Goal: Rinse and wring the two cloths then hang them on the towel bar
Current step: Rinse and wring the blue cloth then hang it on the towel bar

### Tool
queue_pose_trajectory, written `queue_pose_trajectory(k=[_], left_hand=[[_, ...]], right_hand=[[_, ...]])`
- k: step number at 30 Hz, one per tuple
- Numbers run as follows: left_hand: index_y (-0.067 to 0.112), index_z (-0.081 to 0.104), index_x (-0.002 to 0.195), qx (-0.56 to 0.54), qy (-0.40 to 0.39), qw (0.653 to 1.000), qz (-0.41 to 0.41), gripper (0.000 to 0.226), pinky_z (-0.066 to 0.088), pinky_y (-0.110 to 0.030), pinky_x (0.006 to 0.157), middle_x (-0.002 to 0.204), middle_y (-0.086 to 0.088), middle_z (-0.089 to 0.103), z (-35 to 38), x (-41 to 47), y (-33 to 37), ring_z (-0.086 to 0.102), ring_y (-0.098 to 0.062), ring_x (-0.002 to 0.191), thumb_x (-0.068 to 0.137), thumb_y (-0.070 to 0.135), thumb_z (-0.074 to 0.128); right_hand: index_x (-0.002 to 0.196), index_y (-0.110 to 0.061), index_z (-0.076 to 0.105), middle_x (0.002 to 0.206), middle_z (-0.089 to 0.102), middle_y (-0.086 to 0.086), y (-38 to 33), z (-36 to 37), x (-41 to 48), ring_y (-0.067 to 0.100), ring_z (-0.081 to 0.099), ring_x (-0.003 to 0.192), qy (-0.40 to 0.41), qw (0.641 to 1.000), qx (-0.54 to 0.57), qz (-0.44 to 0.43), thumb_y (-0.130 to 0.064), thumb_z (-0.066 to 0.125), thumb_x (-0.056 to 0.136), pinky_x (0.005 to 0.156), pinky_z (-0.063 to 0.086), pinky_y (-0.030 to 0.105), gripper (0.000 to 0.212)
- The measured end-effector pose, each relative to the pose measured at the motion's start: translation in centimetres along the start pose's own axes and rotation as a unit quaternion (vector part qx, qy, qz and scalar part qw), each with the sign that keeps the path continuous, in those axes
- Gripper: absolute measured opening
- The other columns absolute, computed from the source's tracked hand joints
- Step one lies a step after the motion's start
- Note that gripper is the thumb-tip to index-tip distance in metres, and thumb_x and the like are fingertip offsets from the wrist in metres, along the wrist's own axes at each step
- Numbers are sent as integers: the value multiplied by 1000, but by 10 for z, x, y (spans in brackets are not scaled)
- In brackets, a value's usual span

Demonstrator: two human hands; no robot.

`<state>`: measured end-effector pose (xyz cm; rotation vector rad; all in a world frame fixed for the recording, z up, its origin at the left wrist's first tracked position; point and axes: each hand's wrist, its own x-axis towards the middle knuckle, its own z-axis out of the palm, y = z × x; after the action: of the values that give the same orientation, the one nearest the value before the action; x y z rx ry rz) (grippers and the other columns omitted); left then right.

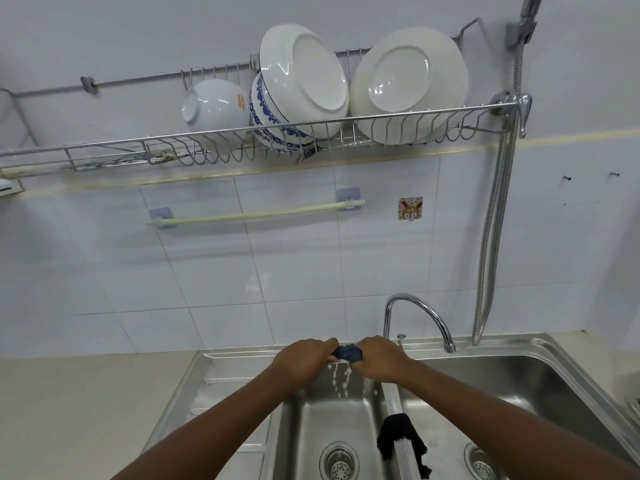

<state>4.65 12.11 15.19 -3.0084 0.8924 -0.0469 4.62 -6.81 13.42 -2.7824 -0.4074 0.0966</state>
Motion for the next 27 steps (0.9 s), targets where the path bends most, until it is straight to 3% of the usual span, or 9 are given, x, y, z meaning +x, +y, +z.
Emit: queue_pose_trajectory(k=[4, 7, 10, 12, 13, 16, 18, 23, 27], left_hand=[[11, 58, 110, -228, -120, 965, -58, 32, 42, -29, 76, 105, -11, 66, -15, -2, 3, 60, -21, 88, 100, 38, 42], [15, 61, 95, -412, -201, 882, -104, 32, 39, -21, 57, 72, 2, 56, -30, -7, -3, 45, -7, 56, 98, 43, 46], [10, 61, 102, -550, -260, 784, -125, 29, 33, -14, 46, 68, 5, 51, -40, -10, -10, 36, -4, 52, 98, 36, 50], [9, 61, 105, -584, -274, 754, -123, 24, 34, -13, 47, 69, 4, 51, -45, -10, -13, 36, -4, 52, 98, 31, 53], [10, 61, 105, -560, -270, 774, -124, 23, 36, -15, 50, 69, 4, 51, -48, -10, -14, 37, -4, 53, 97, 31, 54], [17, 58, 98, -330, -225, 913, -87, 29, 40, -22, 63, 74, 3, 53, -51, -9, -10, 46, -9, 61, 96, 44, 48], [14, 57, 101, -228, -175, 957, -46, 38, 39, -27, 67, 83, -2, 58, -42, -7, -4, 50, -15, 72, 98, 49, 41], [13, 53, 113, -20, -29, 999, -30, 31, 47, -36, 76, 105, -14, 68, -12, 0, -4, 63, -30, 91, 99, 39, 43], [11, 50, 116, 46, 23, 999, 6, 25, 46, -35, 67, 101, -15, 69, 2, 2, -7, 65, -31, 81, 93, 18, 57]], right_hand=[[95, -17, 61, 103, 54, 7, 1, -5, -2, 24, 50, 96, 128, 982, -88, -112, -29, 60, 80, 76, 42, 36, 19], [102, -18, 59, 99, 60, 3, 0, -14, -2, 21, 57, 88, 144, 968, -115, -170, -22, 67, 76, 72, 47, 37, 27], [86, -25, 62, 78, 65, -5, -2, -22, -4, 17, 61, 71, 160, 952, -184, -182, -13, 72, 70, 58, 47, 32, 23], [89, -20, 59, 82, 64, 0, -3, -22, -4, 20, 59, 76, 146, 962, -162, -162, -3, 65, 70, 58, 43, 33, 26], [93, -18, 56, 87, 63, 4, -3, -22, -4, 23, 58, 81, 143, 968, -135, -154, -4, 59, 75, 60, 40, 34, 23], [95, -15, 55, 88, 68, 8, -2, -23, -7, 26, 61, 82, 116, 981, -95, -121, -26, 56, 83, 61, 32, 29, 16], [90, -14, 60, 86, 71, 8, -4, -25, -9, 25, 64, 79, 94, 985, -96, -104, -35, 58, 82, 61, 32, 26, 23], [58, -21, 47, 67, 60, 8, -9, -24, -8, 16, 51, 65, 37, 998, -23, -49, -36, 57, 84, 49, 30, 24, 31], [50, -19, 38, 52, 44, -1, -14, -23, -8, 15, 47, 57, -22, 998, 53, -2, -23, 55, 85, 48, 28, 22, 39]])
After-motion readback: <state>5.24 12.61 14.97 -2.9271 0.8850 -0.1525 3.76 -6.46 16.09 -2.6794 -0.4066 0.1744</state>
